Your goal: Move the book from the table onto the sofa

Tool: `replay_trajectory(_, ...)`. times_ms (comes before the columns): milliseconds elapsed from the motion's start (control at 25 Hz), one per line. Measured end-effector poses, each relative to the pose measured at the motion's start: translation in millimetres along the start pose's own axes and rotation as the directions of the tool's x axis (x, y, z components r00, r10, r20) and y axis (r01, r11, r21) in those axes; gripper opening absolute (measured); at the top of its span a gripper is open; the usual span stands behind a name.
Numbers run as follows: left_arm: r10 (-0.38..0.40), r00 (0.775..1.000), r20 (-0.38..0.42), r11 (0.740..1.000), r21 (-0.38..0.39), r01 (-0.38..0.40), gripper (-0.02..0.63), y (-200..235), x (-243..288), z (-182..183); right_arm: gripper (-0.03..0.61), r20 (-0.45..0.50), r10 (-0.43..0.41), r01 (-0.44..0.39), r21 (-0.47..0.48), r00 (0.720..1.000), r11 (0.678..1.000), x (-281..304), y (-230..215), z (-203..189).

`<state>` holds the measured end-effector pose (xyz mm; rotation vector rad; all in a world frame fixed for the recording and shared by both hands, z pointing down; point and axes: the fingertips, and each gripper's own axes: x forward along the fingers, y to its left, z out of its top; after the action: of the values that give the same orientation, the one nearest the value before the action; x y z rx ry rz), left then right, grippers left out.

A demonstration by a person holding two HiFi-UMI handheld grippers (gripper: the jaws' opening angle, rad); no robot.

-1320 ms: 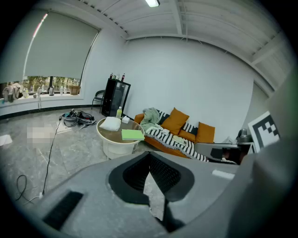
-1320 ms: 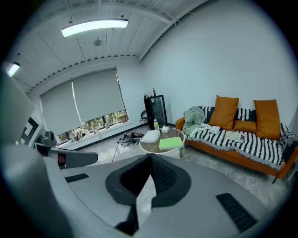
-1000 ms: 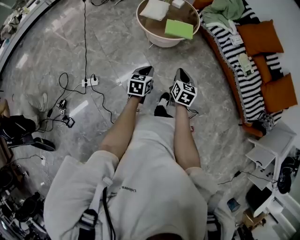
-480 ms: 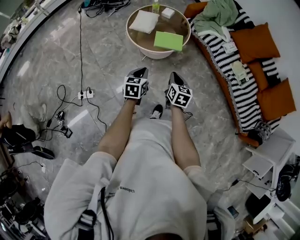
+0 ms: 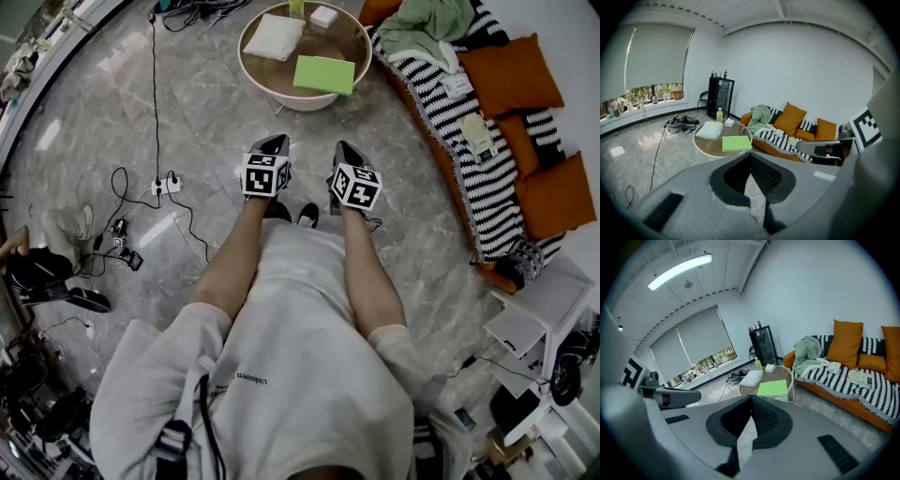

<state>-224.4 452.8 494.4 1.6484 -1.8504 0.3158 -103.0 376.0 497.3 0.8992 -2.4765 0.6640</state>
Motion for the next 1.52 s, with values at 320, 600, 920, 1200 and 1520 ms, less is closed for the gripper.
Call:
replay_trajectory(320,0.002,1.000,-0.012,1.000,-0.022,-0.002,0.009,-6,4,-4,0.006,-0.001,-0.005,0.005,-0.017,1.000,1.000,-3,-14,4)
replay_trajectory(600,-0.008,1.000,-0.024,1.000,-0.016,0.007,0.011,-5,16,-1,0.006,-0.007,-0.038,0.038,-0.049,0.999,0.998,5,-24,12)
replay_trajectory(920,-0.080,0.997,0.014,0.996,-0.049,0.080,0.010,-4,53,25,0.006,-0.011,-0.001,0.000,-0.060,1.000,0.998,46,-32,31)
replay_trajectory(1200,-0.061,0.996,0.064,0.990,-0.125,0.068,0.009,23,86,74,0.006,-0.041,0.004,-0.004,0.006,0.999,1.000,87,-47,47)
replay_trajectory(1520,-0.065,0.997,-0.029,0.995,-0.076,0.063,0.009,40,141,108,0.006,-0.051,0.040,-0.036,0.083,0.998,0.996,138,-62,81)
